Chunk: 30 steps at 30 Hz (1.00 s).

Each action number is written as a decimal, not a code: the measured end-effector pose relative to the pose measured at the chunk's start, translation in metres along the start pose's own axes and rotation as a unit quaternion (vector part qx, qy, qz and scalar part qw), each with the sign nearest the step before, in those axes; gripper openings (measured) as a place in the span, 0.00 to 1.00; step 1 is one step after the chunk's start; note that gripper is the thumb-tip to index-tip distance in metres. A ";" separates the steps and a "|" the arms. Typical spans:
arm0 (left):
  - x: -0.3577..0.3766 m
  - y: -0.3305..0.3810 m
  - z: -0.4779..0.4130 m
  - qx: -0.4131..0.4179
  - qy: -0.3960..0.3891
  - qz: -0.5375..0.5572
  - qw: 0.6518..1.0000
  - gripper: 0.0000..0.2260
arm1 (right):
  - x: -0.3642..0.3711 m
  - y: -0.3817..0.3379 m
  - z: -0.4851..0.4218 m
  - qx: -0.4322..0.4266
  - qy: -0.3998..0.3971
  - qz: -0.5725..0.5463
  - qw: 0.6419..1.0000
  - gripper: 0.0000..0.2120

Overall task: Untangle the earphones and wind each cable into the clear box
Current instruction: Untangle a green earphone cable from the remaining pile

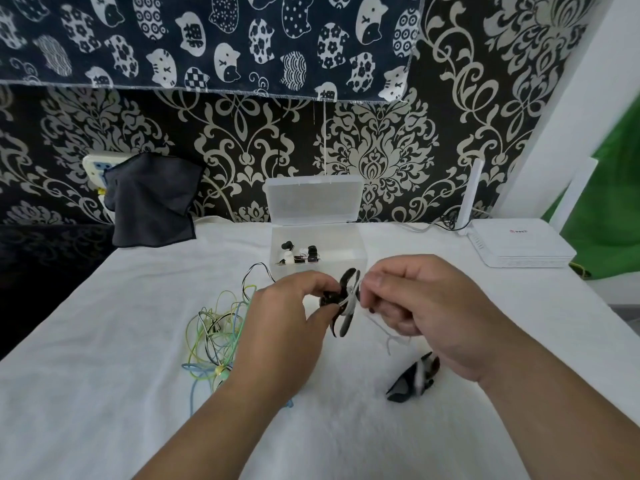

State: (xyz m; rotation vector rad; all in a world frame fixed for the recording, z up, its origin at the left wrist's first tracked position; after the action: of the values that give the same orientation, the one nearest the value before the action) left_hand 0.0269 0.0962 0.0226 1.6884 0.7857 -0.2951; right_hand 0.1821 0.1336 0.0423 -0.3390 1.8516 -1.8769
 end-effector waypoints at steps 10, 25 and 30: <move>0.014 0.004 0.002 -0.052 -0.127 0.243 0.960 0.13 | -0.031 0.001 0.000 -0.044 0.204 0.154 0.966 0.15; 0.000 -0.017 -0.008 -0.112 0.039 0.388 0.914 0.10 | 0.015 0.032 0.001 0.137 -0.106 0.074 0.982 0.18; 0.003 -0.016 -0.004 -0.128 0.048 0.357 0.924 0.10 | 0.022 0.027 0.004 0.128 -0.155 0.057 0.978 0.17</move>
State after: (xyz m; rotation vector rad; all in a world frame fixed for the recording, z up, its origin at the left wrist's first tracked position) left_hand 0.0178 0.1025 0.0100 1.6289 0.2195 0.3863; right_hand 0.1694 0.1194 0.0124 -0.4019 1.3797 -1.8368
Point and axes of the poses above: each hand's wrist, its own z-axis away from the middle knuckle, its own x-axis out of the palm, y = z × x, the point moved 5 cm from there along -z, towards the middle knuckle
